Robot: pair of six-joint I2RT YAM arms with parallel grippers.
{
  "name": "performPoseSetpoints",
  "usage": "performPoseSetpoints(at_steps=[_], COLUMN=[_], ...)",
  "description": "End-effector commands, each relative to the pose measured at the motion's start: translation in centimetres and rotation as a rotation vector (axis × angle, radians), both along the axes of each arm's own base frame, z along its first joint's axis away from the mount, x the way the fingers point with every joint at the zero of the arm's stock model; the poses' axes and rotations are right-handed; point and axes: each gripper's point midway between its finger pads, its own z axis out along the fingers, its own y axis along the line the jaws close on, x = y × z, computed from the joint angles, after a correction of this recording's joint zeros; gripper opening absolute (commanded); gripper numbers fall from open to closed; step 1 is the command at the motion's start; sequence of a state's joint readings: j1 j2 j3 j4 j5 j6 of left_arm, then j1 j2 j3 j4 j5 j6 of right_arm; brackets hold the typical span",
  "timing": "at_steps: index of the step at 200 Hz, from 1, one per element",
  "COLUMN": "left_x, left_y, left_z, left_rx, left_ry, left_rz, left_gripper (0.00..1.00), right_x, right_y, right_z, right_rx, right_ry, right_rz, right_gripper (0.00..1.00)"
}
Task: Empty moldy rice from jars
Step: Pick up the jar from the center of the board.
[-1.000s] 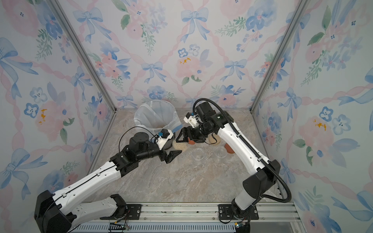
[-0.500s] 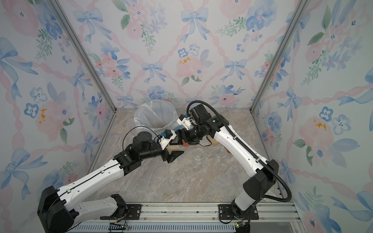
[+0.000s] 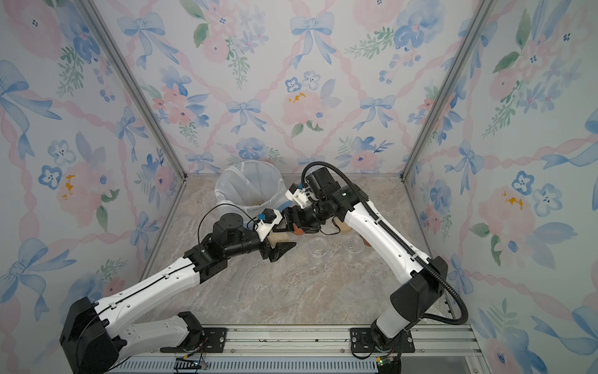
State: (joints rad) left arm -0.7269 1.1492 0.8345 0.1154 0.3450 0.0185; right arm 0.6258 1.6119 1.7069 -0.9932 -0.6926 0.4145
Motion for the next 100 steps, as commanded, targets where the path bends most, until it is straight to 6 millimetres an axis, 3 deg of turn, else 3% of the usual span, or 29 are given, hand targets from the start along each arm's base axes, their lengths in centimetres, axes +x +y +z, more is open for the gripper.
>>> performPoseSetpoints(at_steps=[1, 7, 41, 100], left_x=[1.1, 1.1, 1.5, 2.3], left_y=[0.0, 0.0, 0.8, 1.8], left_z=[4.9, 4.9, 5.7, 6.6], left_rx=[-0.17, -0.171, -0.187, -0.215], left_ry=[-0.046, -0.049, -0.061, -0.071], left_rz=[0.063, 0.065, 0.089, 0.127], left_gripper=[0.0, 0.0, 0.0, 0.0], right_x=[1.0, 1.4, 3.0, 3.7], right_y=[0.7, 0.4, -1.0, -1.2], right_z=[3.4, 3.4, 3.8, 4.2], right_rx=[0.103, 0.1, 0.087, 0.092], right_ry=[-0.086, -0.093, -0.117, -0.141], right_rz=[0.008, -0.003, -0.061, -0.073], right_gripper=[0.76, 1.0, 0.97, 0.97])
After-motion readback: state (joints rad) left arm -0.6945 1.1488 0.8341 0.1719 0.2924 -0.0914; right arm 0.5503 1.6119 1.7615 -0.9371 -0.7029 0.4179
